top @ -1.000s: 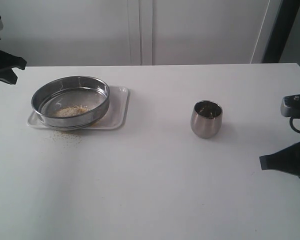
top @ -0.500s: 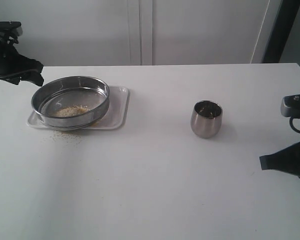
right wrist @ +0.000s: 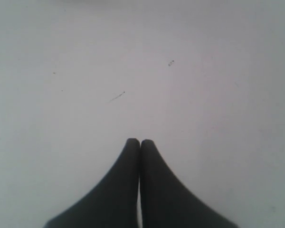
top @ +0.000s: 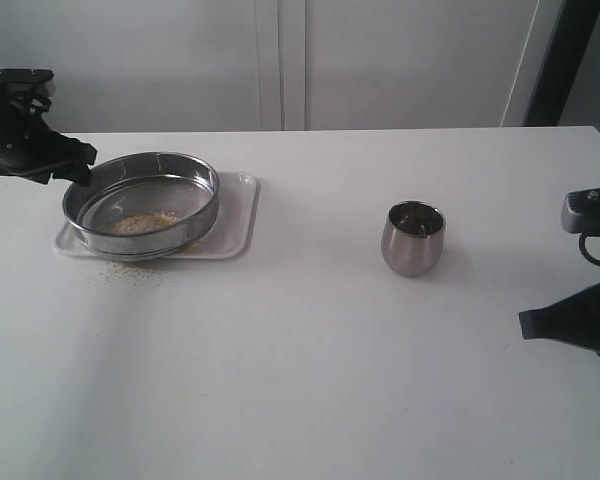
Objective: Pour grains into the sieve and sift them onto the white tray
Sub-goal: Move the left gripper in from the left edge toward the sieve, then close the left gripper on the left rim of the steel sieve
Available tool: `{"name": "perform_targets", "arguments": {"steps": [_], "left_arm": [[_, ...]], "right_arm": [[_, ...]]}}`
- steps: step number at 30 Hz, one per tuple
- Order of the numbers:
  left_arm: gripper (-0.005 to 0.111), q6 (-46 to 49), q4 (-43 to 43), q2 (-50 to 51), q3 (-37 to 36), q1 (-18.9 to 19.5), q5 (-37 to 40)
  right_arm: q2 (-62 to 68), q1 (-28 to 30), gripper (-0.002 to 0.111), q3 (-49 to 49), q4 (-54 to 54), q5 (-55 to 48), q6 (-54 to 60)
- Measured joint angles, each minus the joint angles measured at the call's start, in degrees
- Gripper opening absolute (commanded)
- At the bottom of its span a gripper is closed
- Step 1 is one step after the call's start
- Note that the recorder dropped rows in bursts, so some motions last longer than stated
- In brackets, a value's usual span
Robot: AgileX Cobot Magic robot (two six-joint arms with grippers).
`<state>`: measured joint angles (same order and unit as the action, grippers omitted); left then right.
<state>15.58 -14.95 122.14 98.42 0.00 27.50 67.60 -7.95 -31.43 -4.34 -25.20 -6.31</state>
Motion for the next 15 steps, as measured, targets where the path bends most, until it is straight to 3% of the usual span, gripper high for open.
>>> {"name": "perform_targets", "arguments": {"steps": [15], "left_arm": [[0.065,-0.09,0.21,4.32,0.18,-2.00,-5.11]], "right_arm": [[0.00,0.00,0.000,0.00,0.00,0.22,0.00]]}}
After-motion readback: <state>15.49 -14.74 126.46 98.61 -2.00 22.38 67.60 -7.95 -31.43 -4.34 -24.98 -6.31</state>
